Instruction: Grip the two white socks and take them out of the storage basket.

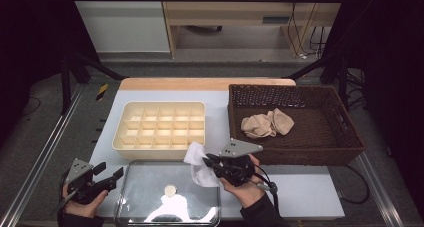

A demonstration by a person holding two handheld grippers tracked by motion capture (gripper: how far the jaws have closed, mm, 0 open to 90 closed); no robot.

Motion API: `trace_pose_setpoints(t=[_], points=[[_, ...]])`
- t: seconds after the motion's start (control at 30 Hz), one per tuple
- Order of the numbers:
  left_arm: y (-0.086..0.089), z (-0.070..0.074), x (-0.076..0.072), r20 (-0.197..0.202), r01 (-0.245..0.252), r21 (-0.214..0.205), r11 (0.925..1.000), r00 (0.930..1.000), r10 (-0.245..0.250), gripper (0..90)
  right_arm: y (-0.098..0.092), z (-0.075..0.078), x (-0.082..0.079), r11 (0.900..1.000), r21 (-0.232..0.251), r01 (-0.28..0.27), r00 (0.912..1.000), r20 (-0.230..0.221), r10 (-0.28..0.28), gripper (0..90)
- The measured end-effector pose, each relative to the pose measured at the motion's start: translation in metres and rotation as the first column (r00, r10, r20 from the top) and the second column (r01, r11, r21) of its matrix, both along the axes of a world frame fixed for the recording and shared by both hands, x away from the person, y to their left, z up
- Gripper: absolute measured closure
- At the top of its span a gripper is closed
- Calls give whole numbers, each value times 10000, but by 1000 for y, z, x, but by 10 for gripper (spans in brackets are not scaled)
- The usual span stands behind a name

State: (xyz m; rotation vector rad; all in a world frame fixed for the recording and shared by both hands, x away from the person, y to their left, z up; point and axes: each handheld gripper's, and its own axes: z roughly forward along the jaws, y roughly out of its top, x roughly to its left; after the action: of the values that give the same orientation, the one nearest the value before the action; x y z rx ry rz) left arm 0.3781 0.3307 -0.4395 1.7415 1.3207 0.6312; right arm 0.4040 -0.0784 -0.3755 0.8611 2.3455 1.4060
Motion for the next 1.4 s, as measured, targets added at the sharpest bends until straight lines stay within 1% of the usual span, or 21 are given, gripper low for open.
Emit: trace_pose_setpoints(t=[0.03,0.1,0.13,0.17,0.2,0.23,0.27,0.3,0.37,0.53,0.57,0.77,0.83,0.9,0.97,1.07,1.17,1.27,1.33,1.37,1.4], points=[[-1,6,-2,186,86,-86,9999,9998,-84,302,2,-4,-1,10000,-42,-22,9999,-98,21,819],[-2,9,-3,237,151,-189,9997,9996,-147,301,4,-9,-2,9999,-132,-43,9999,-138,41,819],[-4,14,-4,344,197,-272,9994,9992,-188,300,9,-18,-4,9997,-235,-80,9996,-291,73,819],[-5,17,-5,403,234,-272,9994,9989,-223,300,11,-23,-6,9998,-196,-81,9993,-377,74,819],[-5,17,-5,403,234,-272,9994,9989,-223,301,11,-23,-6,9998,-196,-81,9993,-377,74,819],[-8,23,-7,514,310,-231,9993,9982,-298,300,13,-32,-8,9998,-141,-132,9985,-525,124,818],[-8,23,-7,514,310,-231,9993,9982,-298,299,13,-32,-8,9998,-141,-132,9985,-525,124,818],[-11,29,-7,686,415,-270,9988,9969,-396,298,15,-39,-10,9999,-135,-96,9978,-656,87,818],[-14,35,-7,815,447,-307,9985,9958,-421,298,16,-44,-11,9999,-86,-80,9966,-816,73,818],[-22,44,-3,870,570,-530,9970,9948,-522,299,20,-54,-14,9995,-213,-213,9949,-994,191,818],[-28,45,-2,874,657,-406,9970,9942,-620,299,24,-60,-16,9993,-263,-271,9933,-1132,239,818],[-44,41,2,708,864,-420,9954,9940,-833,300,27,-67,-17,9994,-191,-287,9917,-1257,261,816],[-51,37,5,633,979,-401,9944,9934,-953,300,27,-73,-15,9989,-398,-227,9907,-1350,172,810],[-53,36,7,596,992,-376,9944,9935,-969,301,27,-75,-15,9989,-422,-204,9902,-1388,143,808],[-59,31,10,451,1020,-329,9942,9939,-1005,301,27,-80,-13,9976,-682,-149,9897,-1428,50,790],[-63,27,11,388,1092,-252,9937,9934,-1082,301,28,-83,-12,9963,-846,-132,9896,-1436,10,776],[-70,21,11,235,1230,-86,9924,9922,-1228,303,28,-82,-12,9959,-886,-163,9895,-1445,34,761],[-75,16,12,81,1373,45,9905,9905,-1373,308,24,-78,-12,9976,-682,-86,9905,-1378,-9,741],[-81,11,11,-120,1580,95,9874,9874,-1579,317,21,-72,-13,9987,-511,-4,9926,-1216,-59,722],[-81,11,11,-120,1580,95,9874,9874,-1579,321,20,-71,-13,9988,-483,5,9934,-1144,-60,718],[-85,7,11,-259,1727,211,9847,9847,-1722,324,19,-69,-14,9989,-469,40,9941,-1083,-91,716]])
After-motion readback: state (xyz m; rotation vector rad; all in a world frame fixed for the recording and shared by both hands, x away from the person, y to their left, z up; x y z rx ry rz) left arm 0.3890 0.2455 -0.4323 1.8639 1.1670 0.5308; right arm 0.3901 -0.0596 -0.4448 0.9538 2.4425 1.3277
